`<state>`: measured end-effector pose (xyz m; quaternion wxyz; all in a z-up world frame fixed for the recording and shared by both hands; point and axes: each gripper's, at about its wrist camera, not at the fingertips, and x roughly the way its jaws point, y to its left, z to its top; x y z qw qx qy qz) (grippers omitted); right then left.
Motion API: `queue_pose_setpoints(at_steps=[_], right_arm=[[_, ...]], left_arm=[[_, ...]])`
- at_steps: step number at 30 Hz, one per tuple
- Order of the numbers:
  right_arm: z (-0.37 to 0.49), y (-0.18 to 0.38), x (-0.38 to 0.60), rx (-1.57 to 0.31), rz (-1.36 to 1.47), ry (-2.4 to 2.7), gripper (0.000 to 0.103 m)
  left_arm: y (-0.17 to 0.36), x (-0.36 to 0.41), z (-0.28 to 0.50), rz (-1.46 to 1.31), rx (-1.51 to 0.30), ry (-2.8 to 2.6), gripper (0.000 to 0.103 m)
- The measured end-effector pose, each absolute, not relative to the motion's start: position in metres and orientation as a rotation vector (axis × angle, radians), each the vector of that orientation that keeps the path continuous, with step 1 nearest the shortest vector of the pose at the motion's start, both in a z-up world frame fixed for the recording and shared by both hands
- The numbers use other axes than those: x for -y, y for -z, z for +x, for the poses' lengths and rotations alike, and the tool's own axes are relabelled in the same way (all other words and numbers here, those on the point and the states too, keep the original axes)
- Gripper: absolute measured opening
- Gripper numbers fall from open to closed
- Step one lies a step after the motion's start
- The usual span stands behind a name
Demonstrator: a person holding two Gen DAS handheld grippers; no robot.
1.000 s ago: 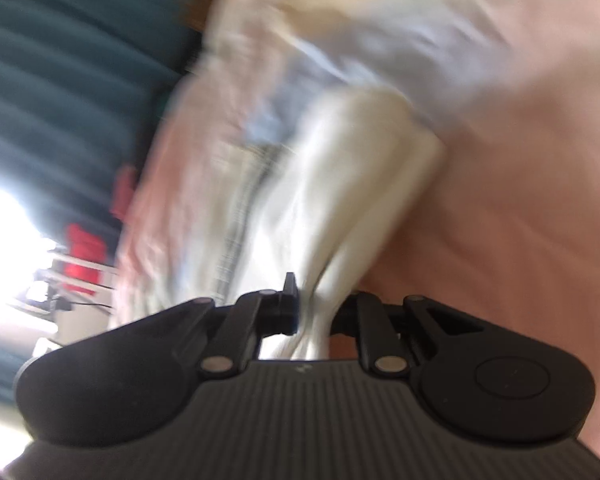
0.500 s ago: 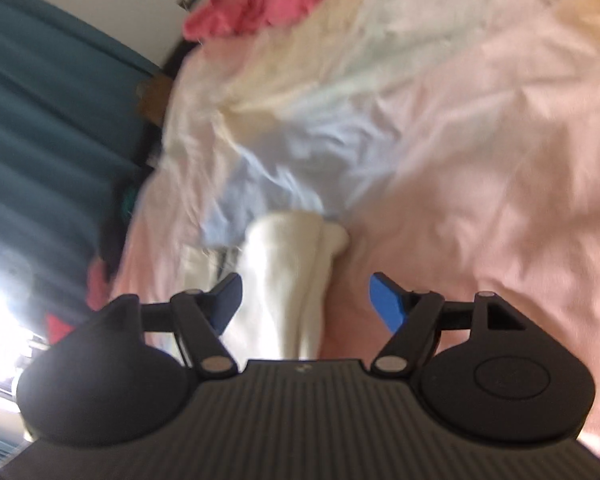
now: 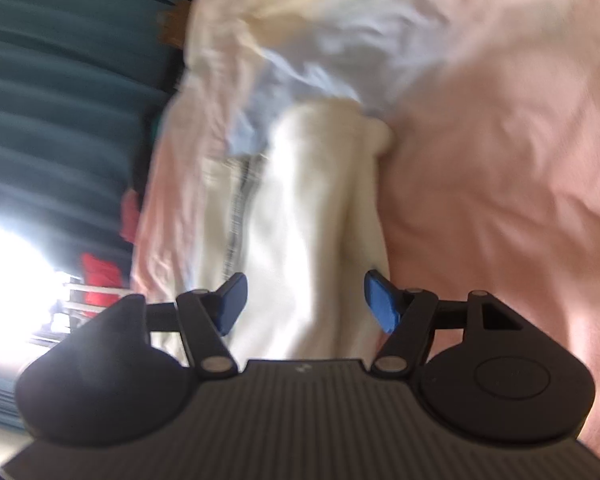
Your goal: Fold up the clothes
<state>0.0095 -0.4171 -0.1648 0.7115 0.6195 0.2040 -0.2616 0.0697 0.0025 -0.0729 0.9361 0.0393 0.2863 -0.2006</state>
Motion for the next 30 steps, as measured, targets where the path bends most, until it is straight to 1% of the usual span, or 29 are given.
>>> queue_pose_setpoints(at_steps=[4, 7, 9, 10, 11, 12, 13, 14, 15, 16, 17, 18, 19, 22, 26, 30], right_arm=[[0.012, 0.173, 0.423, -0.41, 1.387, 0.565, 0.068], [0.014, 0.169, 0.426, -0.378, 1.314, 0.593, 0.068], [0.016, 0.167, 0.429, -0.356, 1.265, 0.61, 0.057], [0.017, 0.166, 0.43, -0.346, 1.24, 0.619, 0.045], [0.018, 0.165, 0.431, -0.335, 1.216, 0.627, 0.029], [0.019, 0.164, 0.432, -0.324, 1.191, 0.636, 0.019], [0.02, 0.163, 0.433, -0.314, 1.166, 0.644, 0.01], [0.02, 0.161, 0.434, -0.303, 1.142, 0.652, 0.008], [0.021, 0.159, 0.434, -0.292, 1.115, 0.661, 0.007], [0.02, 0.153, 0.432, -0.276, 1.084, 0.667, 0.006], [0.019, 0.148, 0.431, -0.258, 1.053, 0.667, 0.006], [0.018, 0.143, 0.429, -0.243, 1.029, 0.665, 0.006], [0.016, 0.139, 0.427, -0.231, 1.009, 0.666, 0.006], [0.008, 0.133, 0.427, -0.212, 1.019, 0.693, 0.006], [-0.003, 0.136, 0.43, -0.26, 1.036, 0.773, 0.006], [-0.003, 0.15, 0.437, -0.306, 1.058, 0.771, 0.006]], left_arm=[[0.111, 0.041, 0.068, 0.194, -0.598, 0.534, 0.092], [0.132, 0.065, 0.057, 0.261, -0.551, 0.681, 0.092], [0.142, 0.078, 0.05, 0.313, -0.517, 0.713, 0.091], [0.148, 0.085, 0.049, 0.332, -0.508, 0.718, 0.088], [0.153, 0.091, 0.049, 0.345, -0.503, 0.719, 0.086], [0.156, 0.094, 0.05, 0.345, -0.501, 0.711, 0.084], [0.159, 0.096, 0.051, 0.342, -0.494, 0.701, 0.076], [0.161, 0.097, 0.053, 0.345, -0.485, 0.689, 0.069], [0.163, 0.097, 0.055, 0.348, -0.482, 0.681, 0.064], [0.163, 0.096, 0.056, 0.343, -0.485, 0.677, 0.052], [0.162, 0.093, 0.057, 0.334, -0.491, 0.679, 0.034], [0.16, 0.09, 0.057, 0.32, -0.494, 0.687, 0.025], [0.156, 0.087, 0.057, 0.309, -0.492, 0.693, 0.006], [0.142, 0.076, 0.055, 0.262, -0.478, 0.72, 0.004], [0.127, 0.064, 0.052, 0.21, -0.494, 0.764, 0.003], [0.13, 0.067, 0.049, 0.242, -0.532, 0.76, 0.004]])
